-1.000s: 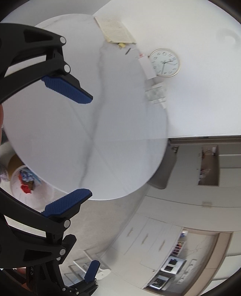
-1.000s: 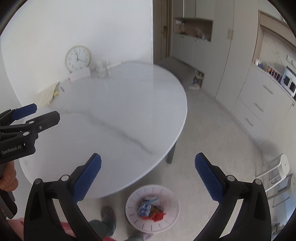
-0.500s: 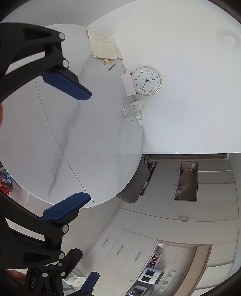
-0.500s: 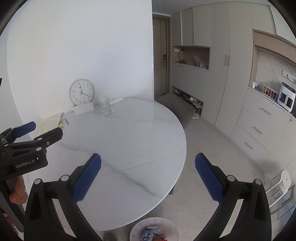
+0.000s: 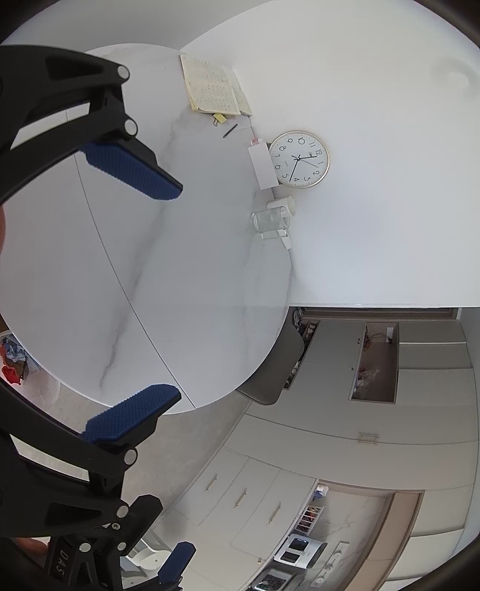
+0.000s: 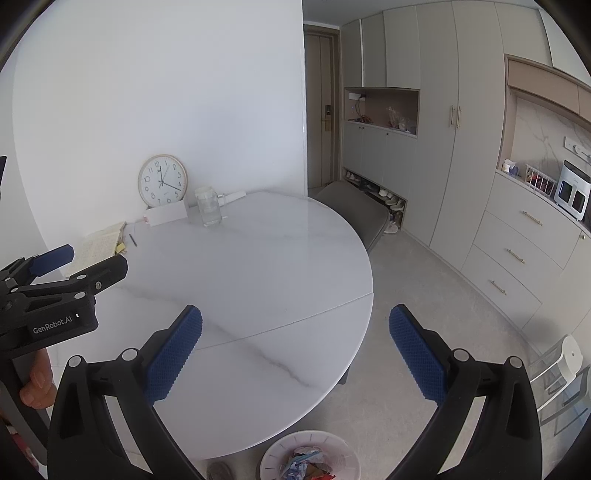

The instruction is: Collect trash

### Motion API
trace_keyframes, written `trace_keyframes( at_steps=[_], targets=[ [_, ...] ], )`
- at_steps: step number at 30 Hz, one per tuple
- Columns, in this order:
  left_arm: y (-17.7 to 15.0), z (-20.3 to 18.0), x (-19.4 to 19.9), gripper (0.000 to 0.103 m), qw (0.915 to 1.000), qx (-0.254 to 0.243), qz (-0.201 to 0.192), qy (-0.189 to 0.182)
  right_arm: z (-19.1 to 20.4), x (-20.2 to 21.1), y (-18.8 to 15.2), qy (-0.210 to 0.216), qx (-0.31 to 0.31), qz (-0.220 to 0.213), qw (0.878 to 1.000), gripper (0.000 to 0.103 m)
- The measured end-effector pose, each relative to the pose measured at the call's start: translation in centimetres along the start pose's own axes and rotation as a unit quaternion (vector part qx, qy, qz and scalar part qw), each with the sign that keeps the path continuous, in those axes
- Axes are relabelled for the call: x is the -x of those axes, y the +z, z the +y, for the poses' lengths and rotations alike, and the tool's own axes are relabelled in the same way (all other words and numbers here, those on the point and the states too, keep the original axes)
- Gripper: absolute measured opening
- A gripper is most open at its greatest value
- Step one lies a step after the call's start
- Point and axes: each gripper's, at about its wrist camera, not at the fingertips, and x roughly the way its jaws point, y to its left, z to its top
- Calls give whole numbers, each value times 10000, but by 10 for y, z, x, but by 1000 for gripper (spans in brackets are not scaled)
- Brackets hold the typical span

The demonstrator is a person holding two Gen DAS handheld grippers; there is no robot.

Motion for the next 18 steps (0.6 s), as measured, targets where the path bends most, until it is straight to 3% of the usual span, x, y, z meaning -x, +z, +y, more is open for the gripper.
trace_keyframes(
  at_steps=[18],
  targets=[
    [-2,1,-3,96,9999,31,110,42,2,-1,-9,16,13,81,10000,101]
  ],
)
